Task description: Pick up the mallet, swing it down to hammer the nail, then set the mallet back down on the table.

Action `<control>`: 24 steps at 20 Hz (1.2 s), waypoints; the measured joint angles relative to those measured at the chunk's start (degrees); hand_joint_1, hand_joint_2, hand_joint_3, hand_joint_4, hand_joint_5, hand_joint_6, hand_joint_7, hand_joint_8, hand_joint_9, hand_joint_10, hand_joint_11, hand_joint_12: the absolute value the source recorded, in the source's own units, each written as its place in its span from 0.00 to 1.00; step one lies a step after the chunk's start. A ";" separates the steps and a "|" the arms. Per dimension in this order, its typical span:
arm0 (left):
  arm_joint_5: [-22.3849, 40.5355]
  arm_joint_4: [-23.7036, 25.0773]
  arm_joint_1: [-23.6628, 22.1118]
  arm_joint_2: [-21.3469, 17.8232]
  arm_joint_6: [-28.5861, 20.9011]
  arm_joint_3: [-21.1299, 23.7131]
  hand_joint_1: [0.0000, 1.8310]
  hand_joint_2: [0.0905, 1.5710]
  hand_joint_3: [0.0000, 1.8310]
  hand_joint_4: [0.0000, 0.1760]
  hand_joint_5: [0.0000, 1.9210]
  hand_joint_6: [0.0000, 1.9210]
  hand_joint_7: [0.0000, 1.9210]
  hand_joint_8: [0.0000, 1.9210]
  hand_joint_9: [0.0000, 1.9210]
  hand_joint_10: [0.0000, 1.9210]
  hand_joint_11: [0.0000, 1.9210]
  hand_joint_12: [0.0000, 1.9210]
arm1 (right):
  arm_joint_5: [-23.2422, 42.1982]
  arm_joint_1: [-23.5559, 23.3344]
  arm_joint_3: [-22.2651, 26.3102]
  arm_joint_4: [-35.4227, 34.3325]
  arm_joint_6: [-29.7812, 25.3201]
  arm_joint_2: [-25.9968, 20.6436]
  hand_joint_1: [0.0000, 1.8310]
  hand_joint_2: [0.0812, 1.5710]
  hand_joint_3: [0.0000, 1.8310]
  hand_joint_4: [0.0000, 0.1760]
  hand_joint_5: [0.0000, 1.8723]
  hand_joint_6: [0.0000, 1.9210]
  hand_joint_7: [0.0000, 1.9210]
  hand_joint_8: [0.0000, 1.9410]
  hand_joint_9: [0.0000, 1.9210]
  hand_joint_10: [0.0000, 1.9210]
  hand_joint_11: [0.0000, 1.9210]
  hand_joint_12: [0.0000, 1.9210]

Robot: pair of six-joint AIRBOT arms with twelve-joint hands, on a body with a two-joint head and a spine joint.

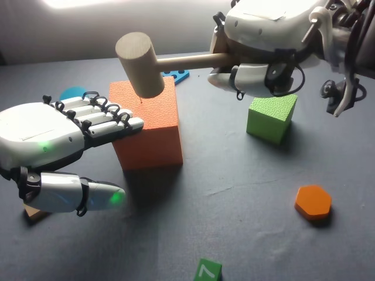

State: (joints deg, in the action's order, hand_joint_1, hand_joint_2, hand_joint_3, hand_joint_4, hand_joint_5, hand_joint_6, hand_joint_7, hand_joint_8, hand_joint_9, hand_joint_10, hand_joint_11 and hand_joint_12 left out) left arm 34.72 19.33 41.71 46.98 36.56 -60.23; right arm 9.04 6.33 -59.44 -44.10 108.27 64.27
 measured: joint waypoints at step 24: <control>-0.61 0.11 -0.31 0.57 -0.11 -0.35 0.00 0.74 0.00 0.00 0.02 0.00 0.03 0.00 0.02 0.00 0.00 0.02 | 12.85 -1.14 -3.80 -25.77 22.75 8.72 0.33 0.96 0.00 1.00 0.70 1.00 0.83 1.00 0.90 1.00 0.95 1.00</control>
State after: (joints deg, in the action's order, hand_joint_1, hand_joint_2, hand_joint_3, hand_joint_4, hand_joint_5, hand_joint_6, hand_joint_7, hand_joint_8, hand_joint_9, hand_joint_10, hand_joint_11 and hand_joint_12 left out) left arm 34.11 19.44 41.41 47.55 36.45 -60.58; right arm 21.89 5.19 -63.24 -69.87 131.02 72.99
